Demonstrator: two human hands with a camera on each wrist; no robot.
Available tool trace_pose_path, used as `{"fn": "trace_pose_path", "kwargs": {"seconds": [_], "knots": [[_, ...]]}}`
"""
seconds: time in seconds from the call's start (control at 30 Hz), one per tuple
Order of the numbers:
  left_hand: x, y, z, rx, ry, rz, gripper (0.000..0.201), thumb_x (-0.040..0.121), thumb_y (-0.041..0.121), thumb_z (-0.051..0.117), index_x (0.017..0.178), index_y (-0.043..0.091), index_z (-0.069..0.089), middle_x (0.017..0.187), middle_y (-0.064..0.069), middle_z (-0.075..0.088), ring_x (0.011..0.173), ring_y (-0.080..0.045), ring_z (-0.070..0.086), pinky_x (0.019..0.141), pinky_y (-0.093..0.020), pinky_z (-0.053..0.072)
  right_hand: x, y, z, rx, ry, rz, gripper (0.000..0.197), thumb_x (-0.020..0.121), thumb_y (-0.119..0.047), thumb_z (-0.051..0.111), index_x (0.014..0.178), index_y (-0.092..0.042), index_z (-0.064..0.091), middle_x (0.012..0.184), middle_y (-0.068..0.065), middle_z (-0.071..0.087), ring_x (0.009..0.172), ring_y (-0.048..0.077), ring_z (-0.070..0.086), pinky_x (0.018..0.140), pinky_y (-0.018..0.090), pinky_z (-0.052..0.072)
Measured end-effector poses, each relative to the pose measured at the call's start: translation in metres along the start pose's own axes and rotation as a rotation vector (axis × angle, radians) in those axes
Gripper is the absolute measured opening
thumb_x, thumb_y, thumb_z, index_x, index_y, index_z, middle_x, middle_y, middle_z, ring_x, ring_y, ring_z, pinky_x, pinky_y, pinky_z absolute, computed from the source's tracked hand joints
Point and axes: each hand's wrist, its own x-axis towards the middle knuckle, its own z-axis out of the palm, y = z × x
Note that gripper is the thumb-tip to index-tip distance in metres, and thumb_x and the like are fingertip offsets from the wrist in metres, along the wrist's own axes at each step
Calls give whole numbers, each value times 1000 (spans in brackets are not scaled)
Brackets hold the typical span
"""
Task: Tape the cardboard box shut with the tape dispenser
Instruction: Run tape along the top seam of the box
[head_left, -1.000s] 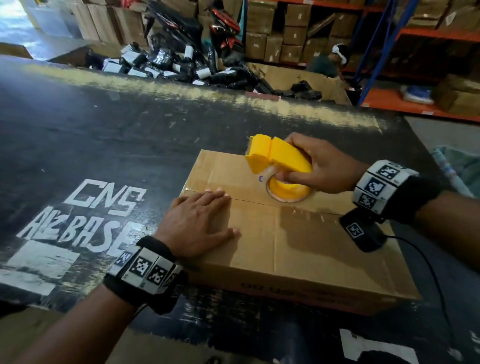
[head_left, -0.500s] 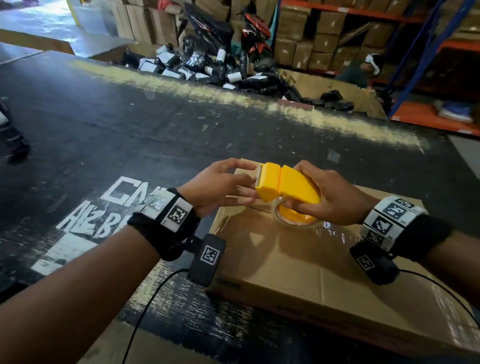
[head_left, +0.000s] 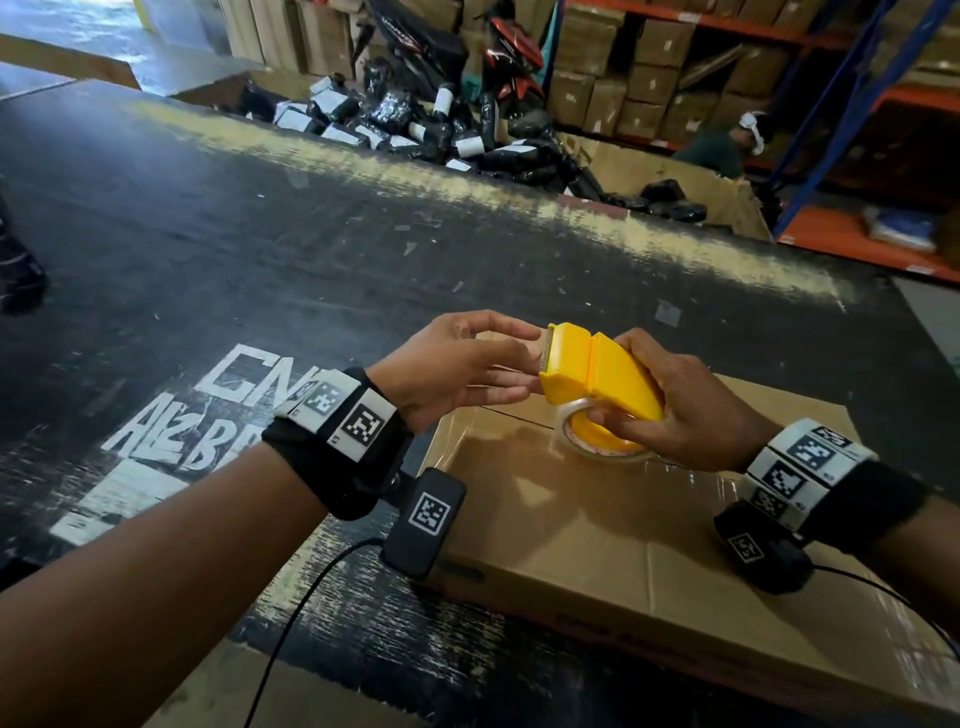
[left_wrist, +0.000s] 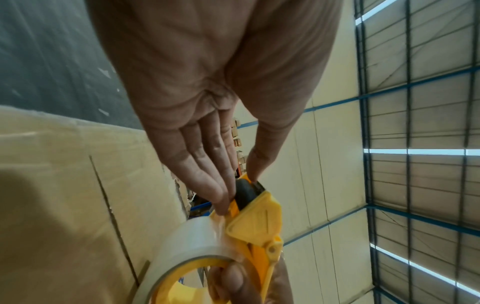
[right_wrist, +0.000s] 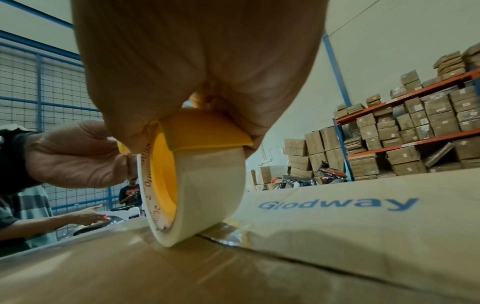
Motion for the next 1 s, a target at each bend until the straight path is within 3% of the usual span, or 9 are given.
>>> {"fn": "trace_pose_path", "kwargs": {"seconds": [0.13,0.27,0.43,0.57,0.67,0.77,0.87,0.93,1.0], "knots": [[1,0,4,55,40,21,37,91,10,71,127,6,63,97,-12,79,89,-23,78,83,-33,62,-5,4,0,27,-10,16,66,74,-72,61,125,-40,34,114,-13,58,94,2,62,71,25,55],[8,-1,12,73,-46,-44,34,97,11,61,132,10,58,107,-10,77,99,-21,77,98,-40,58,-10,13,-3,80,-42,53,71,76,-74,60,129,-33,36,118,-11,60,99,7,63,76,35,59],[21,4,28,160,-74,-34,33,100,10,54,133,9,58,119,-11,75,107,-22,74,96,-35,55,-11,16,-9,124,-56,86,65,80,-67,62,126,-27,38,109,-8,63,94,8,64,77,43,58],[24,3,33,224,-76,-9,31,101,13,57,130,6,64,99,0,75,89,-10,72,82,-25,55,-9,16,-10,144,-59,100,60,82,-57,67,125,-25,41,105,-5,62,91,11,64,78,46,57],[24,2,35,184,-53,25,26,98,11,61,124,6,66,98,-3,76,86,-11,74,85,-26,57,-9,20,-9,170,-70,112,60,82,-55,70,126,-27,41,108,-5,62,95,14,64,81,48,57],[22,3,38,135,-103,32,26,97,8,61,123,8,65,109,-11,78,100,-22,76,90,-30,58,-15,29,-11,195,-87,136,63,83,-48,72,136,-35,39,124,-12,61,109,7,62,92,40,55],[21,3,43,225,-113,45,30,98,10,61,127,7,64,117,-16,76,107,-26,75,94,-35,57,-25,34,-18,201,-96,184,76,81,-48,69,144,-53,26,133,-34,48,115,-19,52,92,10,47],[23,1,46,366,-64,91,28,96,12,62,123,11,68,113,-13,77,103,-23,76,93,-36,58,-30,39,-21,178,-97,247,84,80,-49,69,152,-39,27,131,-34,48,107,-27,50,86,4,44],[26,-3,50,483,-41,141,26,95,16,63,120,17,71,106,-7,80,98,-18,77,90,-34,59,-34,42,-21,153,-93,288,84,80,-48,70,152,-29,32,129,-28,51,102,-25,52,89,8,44]]}}
